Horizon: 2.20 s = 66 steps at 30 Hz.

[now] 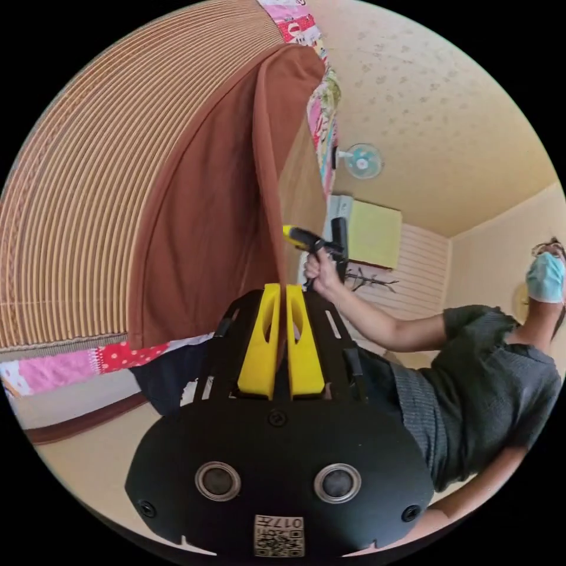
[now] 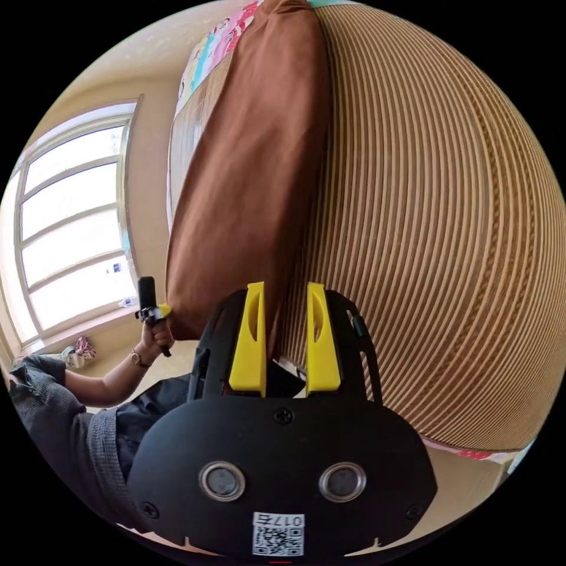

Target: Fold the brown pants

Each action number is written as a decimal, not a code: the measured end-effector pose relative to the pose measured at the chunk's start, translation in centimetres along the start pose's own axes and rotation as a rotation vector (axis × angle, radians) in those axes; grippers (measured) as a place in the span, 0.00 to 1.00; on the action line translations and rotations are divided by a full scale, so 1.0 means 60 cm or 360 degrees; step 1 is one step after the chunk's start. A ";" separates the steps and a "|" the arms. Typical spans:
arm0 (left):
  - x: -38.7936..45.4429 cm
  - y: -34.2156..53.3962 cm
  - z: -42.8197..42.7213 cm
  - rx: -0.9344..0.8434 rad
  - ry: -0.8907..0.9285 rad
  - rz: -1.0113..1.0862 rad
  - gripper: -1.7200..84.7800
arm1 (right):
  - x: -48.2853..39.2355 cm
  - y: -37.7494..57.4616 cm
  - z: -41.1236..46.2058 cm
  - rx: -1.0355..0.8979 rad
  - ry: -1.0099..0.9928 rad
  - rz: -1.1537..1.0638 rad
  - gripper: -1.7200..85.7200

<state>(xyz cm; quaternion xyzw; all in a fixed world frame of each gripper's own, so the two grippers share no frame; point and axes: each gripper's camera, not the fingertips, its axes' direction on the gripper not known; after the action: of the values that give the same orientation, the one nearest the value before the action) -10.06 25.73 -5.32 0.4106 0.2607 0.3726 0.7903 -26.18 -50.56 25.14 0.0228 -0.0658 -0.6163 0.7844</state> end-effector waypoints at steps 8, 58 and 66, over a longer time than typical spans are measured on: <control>-0.032 -0.006 0.041 -0.0092 -0.0874 -0.0215 0.02 | 0.004 0.034 0.106 -0.0210 0.0025 0.0087 0.08; 0.104 -0.156 0.288 -0.0047 -0.0837 0.0075 0.11 | 0.218 0.015 -0.042 0.0401 -0.0726 0.0358 0.14; 0.161 -0.043 0.235 0.0015 -0.0150 0.0343 0.05 | 0.167 0.179 -0.060 0.0674 -0.1299 -0.0059 0.06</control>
<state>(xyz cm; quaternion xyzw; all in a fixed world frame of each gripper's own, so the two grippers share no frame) 6.74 26.09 -1.09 0.4572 0.1792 0.4345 0.7551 -13.04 -57.87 23.58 -0.0609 -0.4933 -0.5618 0.6613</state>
